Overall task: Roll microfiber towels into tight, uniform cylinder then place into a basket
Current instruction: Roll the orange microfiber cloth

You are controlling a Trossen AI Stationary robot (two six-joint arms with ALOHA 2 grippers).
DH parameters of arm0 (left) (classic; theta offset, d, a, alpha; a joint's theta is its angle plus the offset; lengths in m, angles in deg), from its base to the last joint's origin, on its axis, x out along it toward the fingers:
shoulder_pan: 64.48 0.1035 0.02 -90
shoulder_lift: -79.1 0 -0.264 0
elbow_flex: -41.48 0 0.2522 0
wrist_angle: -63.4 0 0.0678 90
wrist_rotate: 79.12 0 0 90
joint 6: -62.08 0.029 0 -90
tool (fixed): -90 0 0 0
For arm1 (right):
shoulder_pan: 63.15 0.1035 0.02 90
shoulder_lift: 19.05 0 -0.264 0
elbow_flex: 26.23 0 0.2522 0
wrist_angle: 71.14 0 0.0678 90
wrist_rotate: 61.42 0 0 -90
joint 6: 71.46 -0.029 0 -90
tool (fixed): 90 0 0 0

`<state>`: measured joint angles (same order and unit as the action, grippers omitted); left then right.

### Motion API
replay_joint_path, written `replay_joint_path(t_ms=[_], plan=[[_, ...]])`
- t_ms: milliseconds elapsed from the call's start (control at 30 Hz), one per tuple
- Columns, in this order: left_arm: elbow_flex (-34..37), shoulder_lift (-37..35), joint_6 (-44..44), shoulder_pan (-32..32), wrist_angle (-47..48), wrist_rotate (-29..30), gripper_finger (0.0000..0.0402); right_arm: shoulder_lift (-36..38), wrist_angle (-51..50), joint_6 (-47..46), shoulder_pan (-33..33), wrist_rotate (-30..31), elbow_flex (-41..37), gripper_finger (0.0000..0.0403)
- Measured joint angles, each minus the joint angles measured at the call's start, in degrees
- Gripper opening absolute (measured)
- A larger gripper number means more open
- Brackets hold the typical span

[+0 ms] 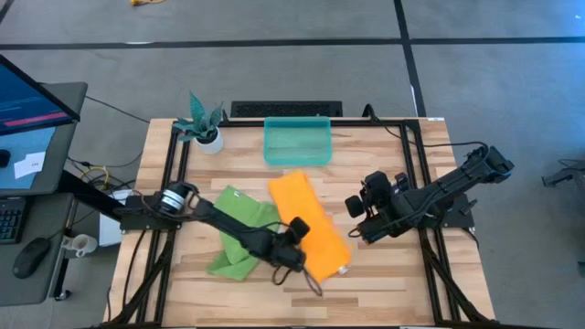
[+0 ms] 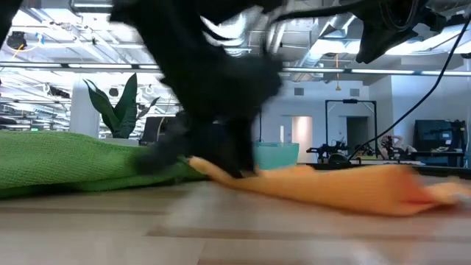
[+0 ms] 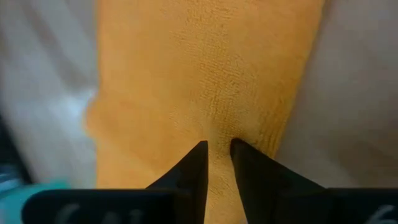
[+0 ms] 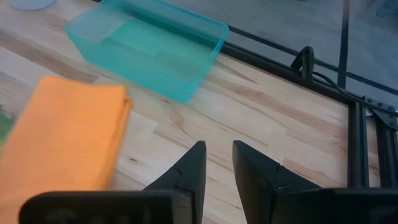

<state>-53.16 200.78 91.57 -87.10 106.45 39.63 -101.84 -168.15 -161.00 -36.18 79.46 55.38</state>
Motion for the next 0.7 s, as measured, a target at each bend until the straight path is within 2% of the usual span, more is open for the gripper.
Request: replay_joint_path(t_ms=[267,433,533,567,700], plan=[[-0.1,-10.5,-12.9,-1.9,10.3,-2.1,0.0038,0.0,0.0,0.1,0.0,-0.2,0.0,0.0102],[0.5,-16.4,-13.1,-1.1,8.9,-3.4,0.0032,0.0,0.0,2.5,-0.1,-0.2,0.0,0.0102],[3.9,-18.2,-13.4,2.6,4.4,-4.6,0.0031,0.0,0.1,2.6,-0.1,-0.2,0.0,0.0102],[5.6,-18.5,-13.6,4.4,2.3,-6.6,0.0031,0.0,0.0,2.6,-0.1,-0.2,0.0,0.0102],[13.3,-18.7,-13.0,11.6,-9.3,-20.6,0.0031,0.0,0.0,2.6,-0.1,-0.2,0.0,0.0102]])
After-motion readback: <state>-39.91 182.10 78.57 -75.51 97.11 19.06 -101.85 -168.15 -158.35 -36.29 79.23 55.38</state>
